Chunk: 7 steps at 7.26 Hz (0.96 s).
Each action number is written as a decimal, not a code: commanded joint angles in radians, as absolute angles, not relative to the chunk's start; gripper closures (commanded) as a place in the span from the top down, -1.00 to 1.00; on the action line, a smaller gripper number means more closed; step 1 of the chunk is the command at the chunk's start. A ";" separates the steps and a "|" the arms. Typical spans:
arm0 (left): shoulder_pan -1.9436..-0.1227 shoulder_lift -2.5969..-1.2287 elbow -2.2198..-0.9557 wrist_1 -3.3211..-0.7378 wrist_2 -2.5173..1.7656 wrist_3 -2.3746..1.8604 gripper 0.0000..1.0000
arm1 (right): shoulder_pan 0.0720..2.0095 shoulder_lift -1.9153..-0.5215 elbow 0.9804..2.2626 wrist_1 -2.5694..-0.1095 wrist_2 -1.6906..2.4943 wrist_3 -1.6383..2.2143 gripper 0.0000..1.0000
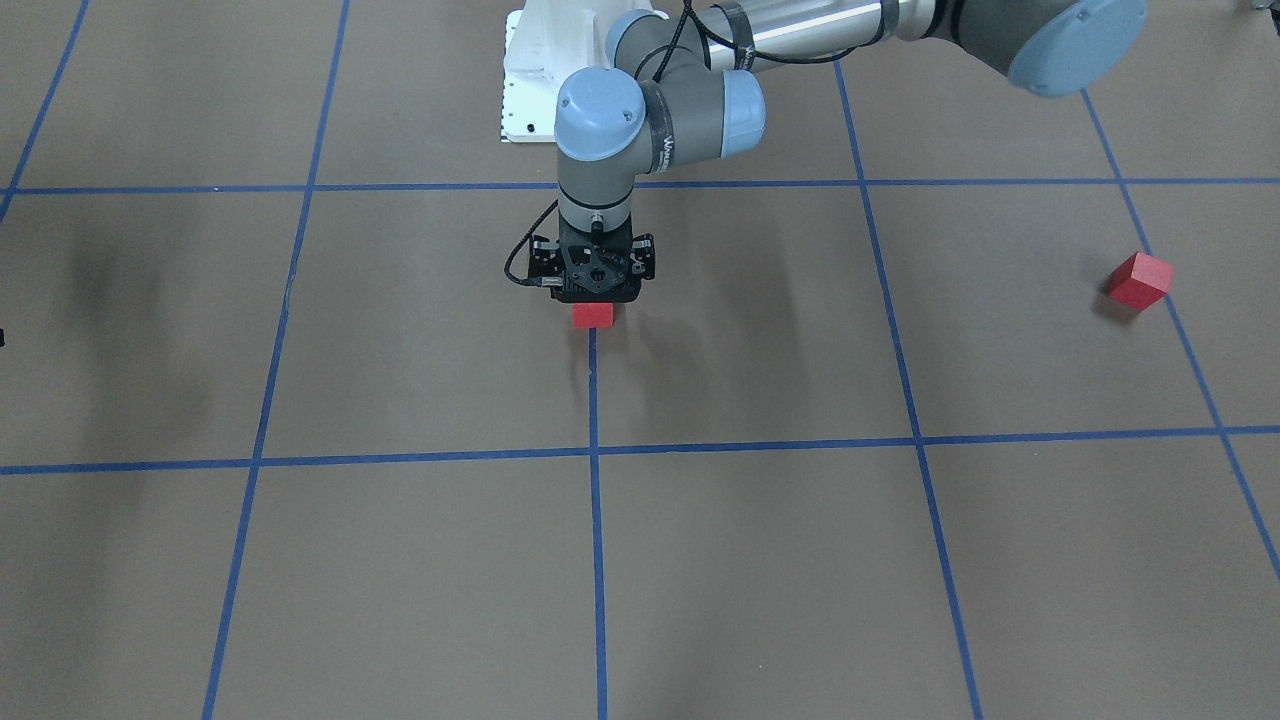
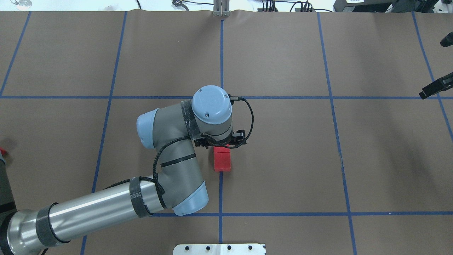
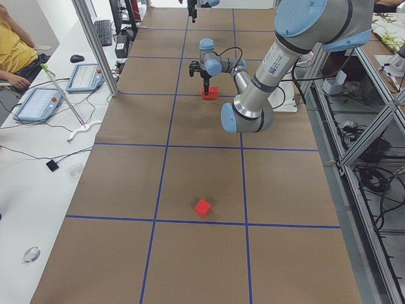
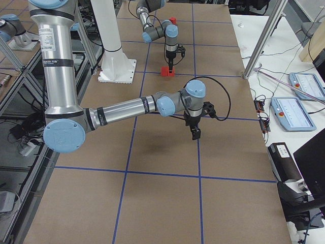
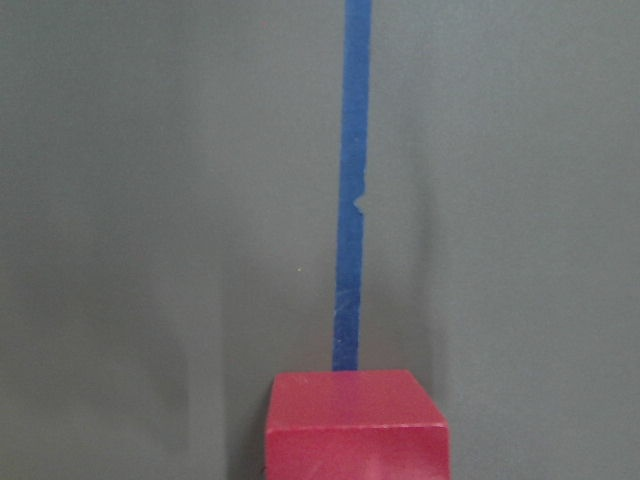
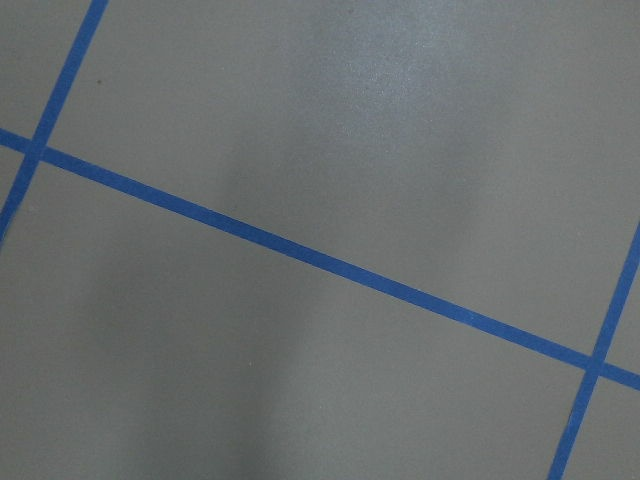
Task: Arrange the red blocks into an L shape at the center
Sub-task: 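Open the left gripper and withdraw it from the cube pair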
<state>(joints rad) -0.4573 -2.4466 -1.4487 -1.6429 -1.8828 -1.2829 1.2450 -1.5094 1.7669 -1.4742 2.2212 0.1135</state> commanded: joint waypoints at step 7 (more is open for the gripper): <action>-0.834 -1.776 -1.971 -1.662 -2.114 -0.563 0.99 | 1.246 -1.514 1.764 -1.474 2.221 0.114 1.00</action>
<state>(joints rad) -0.7555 -1.9424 -1.9207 -1.5960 -2.0944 -0.7101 1.2456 -1.5132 1.7642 -1.4742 2.2216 0.1135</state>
